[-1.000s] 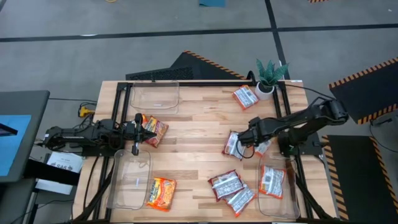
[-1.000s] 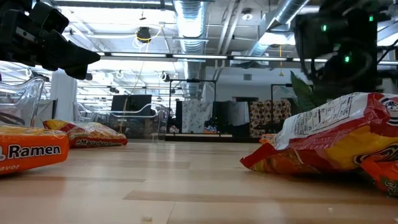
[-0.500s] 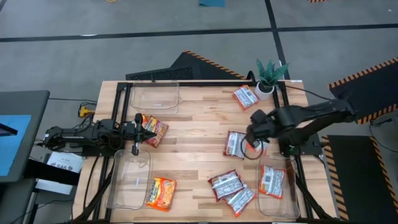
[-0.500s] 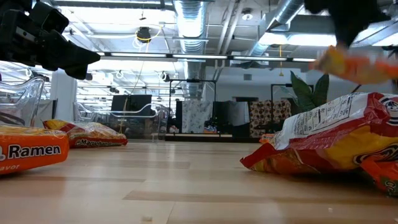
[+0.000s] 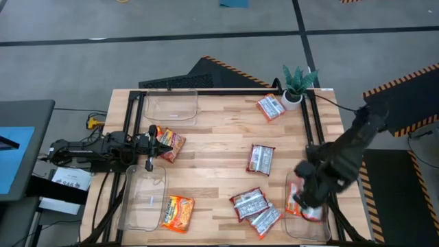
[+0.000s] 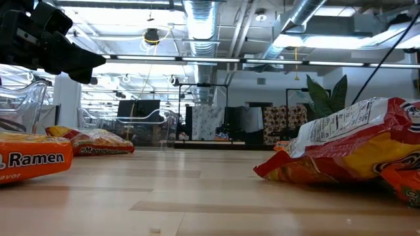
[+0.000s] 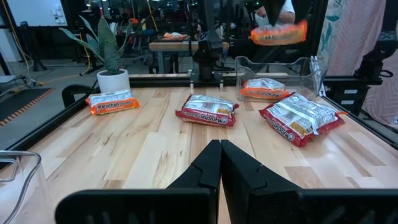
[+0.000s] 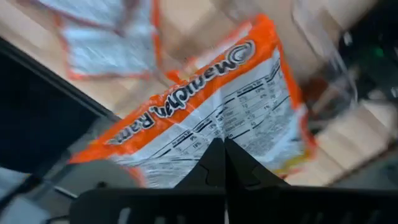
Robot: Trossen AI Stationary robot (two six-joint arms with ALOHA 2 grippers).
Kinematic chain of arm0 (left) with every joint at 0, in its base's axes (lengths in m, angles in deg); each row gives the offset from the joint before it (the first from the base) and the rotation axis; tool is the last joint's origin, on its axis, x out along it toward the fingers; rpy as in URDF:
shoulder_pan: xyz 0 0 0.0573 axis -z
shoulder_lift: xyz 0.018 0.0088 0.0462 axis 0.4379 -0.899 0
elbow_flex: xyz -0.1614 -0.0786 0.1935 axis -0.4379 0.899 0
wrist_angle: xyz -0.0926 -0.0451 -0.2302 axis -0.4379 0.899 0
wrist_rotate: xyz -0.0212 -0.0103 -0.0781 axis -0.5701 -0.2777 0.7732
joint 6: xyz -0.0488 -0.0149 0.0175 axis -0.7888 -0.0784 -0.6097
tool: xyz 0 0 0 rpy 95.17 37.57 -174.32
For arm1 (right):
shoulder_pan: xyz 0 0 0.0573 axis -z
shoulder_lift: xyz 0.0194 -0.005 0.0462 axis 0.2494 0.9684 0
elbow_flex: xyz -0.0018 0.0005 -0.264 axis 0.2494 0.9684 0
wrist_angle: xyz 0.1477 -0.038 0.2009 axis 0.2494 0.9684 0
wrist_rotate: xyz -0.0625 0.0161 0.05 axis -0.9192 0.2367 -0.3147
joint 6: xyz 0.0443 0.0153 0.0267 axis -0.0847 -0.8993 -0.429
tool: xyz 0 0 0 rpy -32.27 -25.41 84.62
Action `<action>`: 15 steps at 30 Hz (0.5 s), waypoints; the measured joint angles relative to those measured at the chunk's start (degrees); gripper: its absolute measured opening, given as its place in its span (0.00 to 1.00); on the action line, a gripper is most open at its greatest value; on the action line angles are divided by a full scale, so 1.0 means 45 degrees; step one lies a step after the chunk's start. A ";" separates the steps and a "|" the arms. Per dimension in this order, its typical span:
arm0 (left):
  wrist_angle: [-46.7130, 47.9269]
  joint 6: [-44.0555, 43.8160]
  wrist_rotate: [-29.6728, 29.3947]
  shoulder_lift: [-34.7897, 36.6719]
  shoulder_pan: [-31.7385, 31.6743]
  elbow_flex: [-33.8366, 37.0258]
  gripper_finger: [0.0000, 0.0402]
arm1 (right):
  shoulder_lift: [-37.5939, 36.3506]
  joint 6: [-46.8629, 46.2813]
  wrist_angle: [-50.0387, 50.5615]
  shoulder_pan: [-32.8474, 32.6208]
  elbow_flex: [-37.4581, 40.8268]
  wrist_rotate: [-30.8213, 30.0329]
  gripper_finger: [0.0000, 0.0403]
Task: Sort Maruchan noodles
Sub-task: Put the orange noodle pack into the bottom right transparent bin
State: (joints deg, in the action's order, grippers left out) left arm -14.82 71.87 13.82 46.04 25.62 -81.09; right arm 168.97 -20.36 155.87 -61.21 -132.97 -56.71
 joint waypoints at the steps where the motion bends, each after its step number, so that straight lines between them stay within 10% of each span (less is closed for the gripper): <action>1: 0.0005 0.0000 0.0000 0.0000 0.0002 0.0002 0.00 | 0.0168 -0.0197 -0.0003 -0.0262 0.0085 0.0025 0.02; 15: 0.0005 0.0000 0.0000 -0.0002 -0.0001 -0.0001 0.00 | 0.1611 0.0187 0.0185 -0.0370 0.0070 0.0003 0.10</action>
State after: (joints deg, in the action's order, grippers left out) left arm -14.80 71.87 13.82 46.04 25.61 -81.10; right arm 176.22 -19.52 156.70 -62.88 -132.65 -56.69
